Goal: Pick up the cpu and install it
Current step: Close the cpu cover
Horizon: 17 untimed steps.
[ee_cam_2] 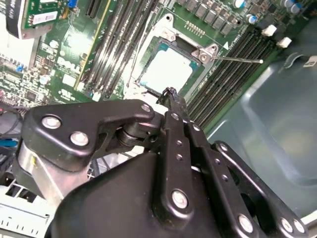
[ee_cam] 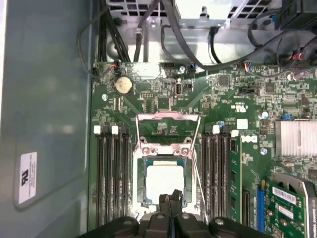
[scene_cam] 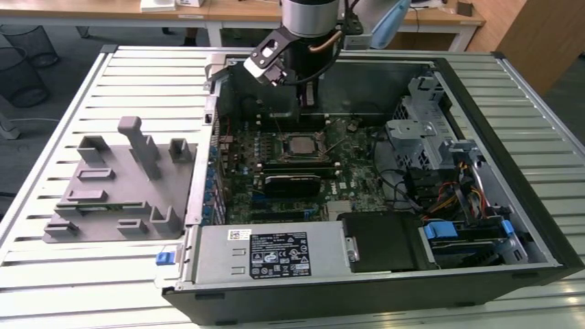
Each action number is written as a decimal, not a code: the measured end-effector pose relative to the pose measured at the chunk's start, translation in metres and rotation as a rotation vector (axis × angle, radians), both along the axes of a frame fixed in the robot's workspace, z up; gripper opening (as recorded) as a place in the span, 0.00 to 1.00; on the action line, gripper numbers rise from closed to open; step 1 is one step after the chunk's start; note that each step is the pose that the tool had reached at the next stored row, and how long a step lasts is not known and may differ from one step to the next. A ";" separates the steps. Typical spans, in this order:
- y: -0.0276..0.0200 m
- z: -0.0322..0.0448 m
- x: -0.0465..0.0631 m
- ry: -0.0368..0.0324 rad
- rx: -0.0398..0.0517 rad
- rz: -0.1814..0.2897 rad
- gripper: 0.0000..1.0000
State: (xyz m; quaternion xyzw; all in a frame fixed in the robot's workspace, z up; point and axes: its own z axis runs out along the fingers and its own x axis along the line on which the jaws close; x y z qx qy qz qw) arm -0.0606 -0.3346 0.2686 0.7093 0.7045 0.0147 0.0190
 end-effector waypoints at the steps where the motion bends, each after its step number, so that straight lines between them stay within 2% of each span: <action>1: -0.0017 0.0000 0.000 0.0000 -0.0002 0.000 0.11; 3: -0.0052 0.0000 0.000 0.0002 -0.0013 0.000 0.11; 4: -0.0056 -0.0001 0.001 0.0008 -0.0017 0.000 0.11; 10: -0.0057 -0.0003 0.017 0.0217 -0.0018 0.000 0.11; 14: -0.0044 -0.0016 0.021 0.0234 -0.0020 0.000 0.11; 17: -0.0032 -0.0025 0.028 0.0241 -0.0019 0.000 0.11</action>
